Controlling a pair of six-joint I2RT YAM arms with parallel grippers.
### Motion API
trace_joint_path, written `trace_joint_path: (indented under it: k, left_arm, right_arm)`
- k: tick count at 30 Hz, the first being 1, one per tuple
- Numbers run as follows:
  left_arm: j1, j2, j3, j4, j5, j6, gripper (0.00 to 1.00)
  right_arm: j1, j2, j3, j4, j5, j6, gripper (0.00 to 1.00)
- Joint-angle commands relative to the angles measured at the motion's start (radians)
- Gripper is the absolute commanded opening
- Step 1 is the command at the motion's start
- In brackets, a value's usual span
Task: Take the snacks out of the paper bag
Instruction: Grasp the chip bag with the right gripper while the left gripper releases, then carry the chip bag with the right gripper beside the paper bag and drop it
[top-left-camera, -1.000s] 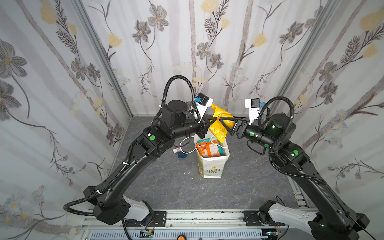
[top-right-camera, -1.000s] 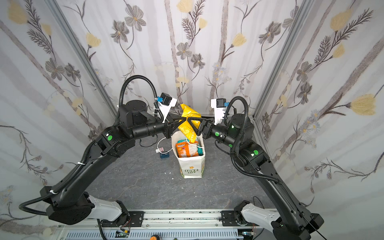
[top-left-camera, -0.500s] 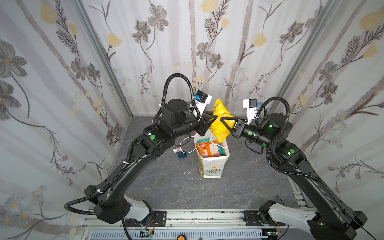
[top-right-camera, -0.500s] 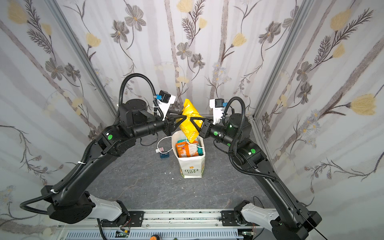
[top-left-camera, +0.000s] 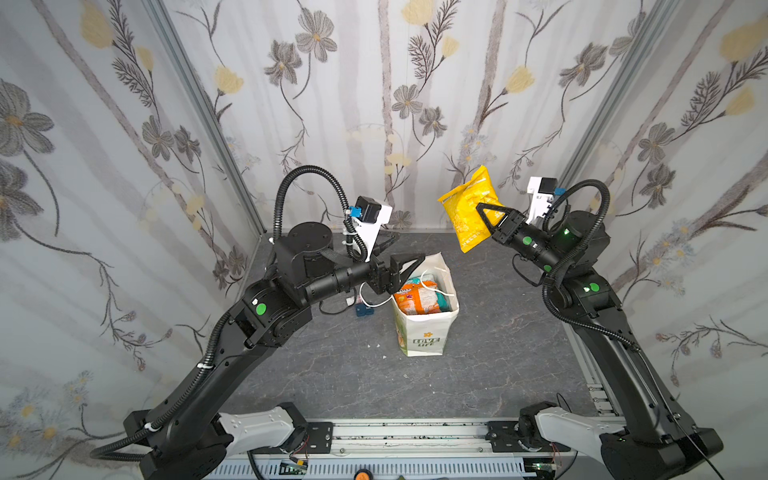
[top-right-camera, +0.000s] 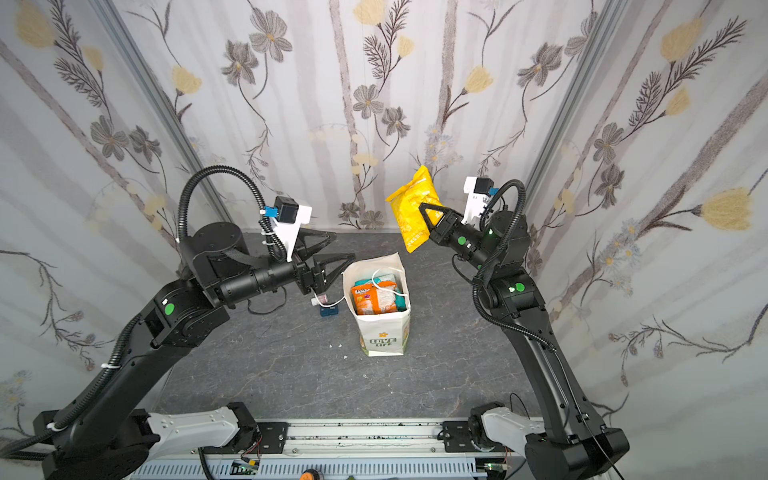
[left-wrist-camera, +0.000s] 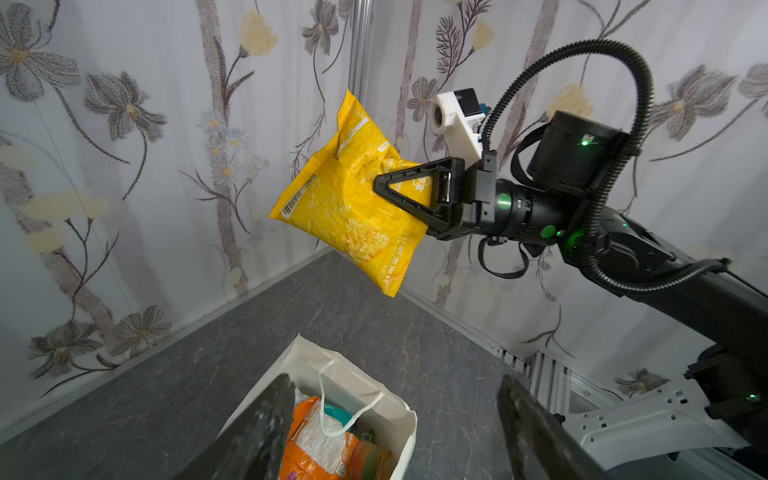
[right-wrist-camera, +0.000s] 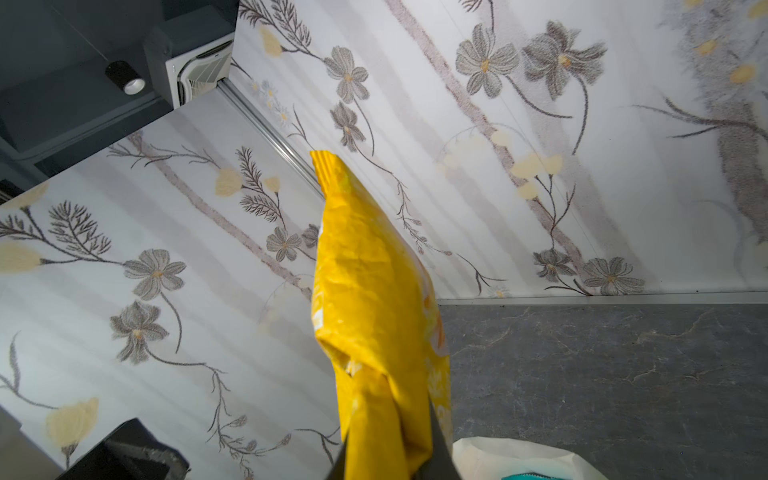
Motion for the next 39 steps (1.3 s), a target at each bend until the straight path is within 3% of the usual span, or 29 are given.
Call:
trace_joint_path:
  k: [1, 6, 13, 20, 30, 39]
  left_arm:
    - [0.0, -0.041, -0.039, 0.033, 0.008, -0.066, 0.89]
    - [-0.001, -0.104, -0.103, -0.046, -0.074, -0.071, 1.0]
    - [0.002, -0.139, -0.165, -0.112, -0.112, -0.084, 1.0]
    - [0.0, -0.161, -0.232, -0.142, -0.133, -0.092, 1.0]
    - [0.0, -0.166, -0.245, -0.181, -0.187, -0.072, 1.0]
    - [0.002, -0.127, -0.229, -0.183, -0.201, -0.046, 1.0]
  right_arm:
    - [-0.079, 0.053, 0.0, 0.117, -0.062, 0.075, 0.03]
    - [-0.188, 0.168, -0.004, 0.163, -0.096, 0.103, 0.03]
    - [-0.261, 0.354, -0.001, 0.165, -0.087, 0.07, 0.03]
    - [-0.286, 0.568, 0.036, 0.155, -0.074, 0.029, 0.04]
    - [-0.282, 0.901, 0.241, 0.048, -0.047, 0.013, 0.05]
    - [-0.272, 1.03, 0.277, -0.004, -0.016, 0.017, 0.08]
